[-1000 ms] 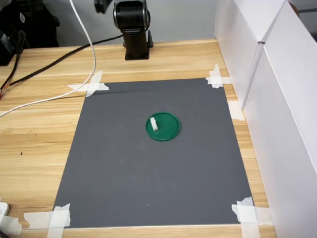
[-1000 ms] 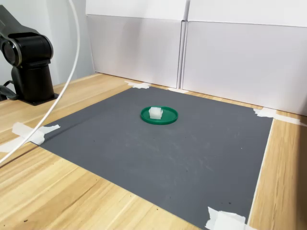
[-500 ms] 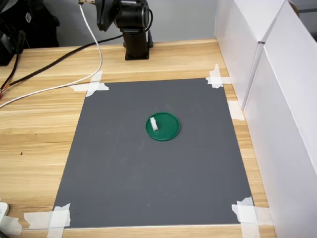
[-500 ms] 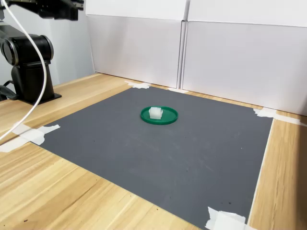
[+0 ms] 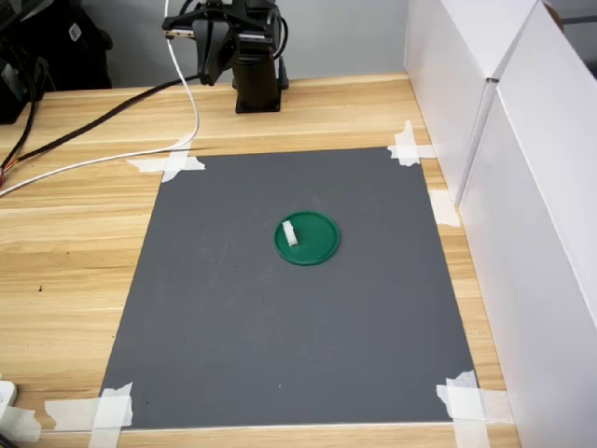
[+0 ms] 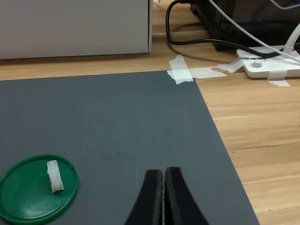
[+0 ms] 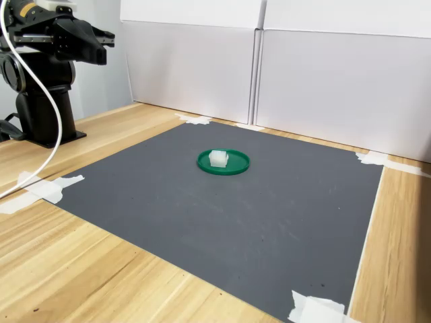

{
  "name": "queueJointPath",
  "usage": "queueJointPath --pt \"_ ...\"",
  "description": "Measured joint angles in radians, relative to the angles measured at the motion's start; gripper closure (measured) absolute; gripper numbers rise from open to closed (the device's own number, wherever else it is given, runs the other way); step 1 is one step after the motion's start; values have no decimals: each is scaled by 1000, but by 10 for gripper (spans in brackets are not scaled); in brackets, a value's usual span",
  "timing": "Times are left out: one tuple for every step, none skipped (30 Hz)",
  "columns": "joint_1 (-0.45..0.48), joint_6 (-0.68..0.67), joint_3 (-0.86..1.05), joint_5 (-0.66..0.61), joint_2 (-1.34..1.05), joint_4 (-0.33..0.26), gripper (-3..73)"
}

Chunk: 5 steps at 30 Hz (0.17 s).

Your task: Grasp a white terminal and put it in the green lid.

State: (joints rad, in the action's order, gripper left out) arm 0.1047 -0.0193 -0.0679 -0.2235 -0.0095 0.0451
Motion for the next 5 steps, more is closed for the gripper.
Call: queueJointPath --pt "0 0 4 3 0 0 711" --pt "0 0 9 3 0 0 711" --pt "0 0 16 3 0 0 711" --pt "0 0 22 2 0 0 711" --pt "0 0 26 2 0 0 711"
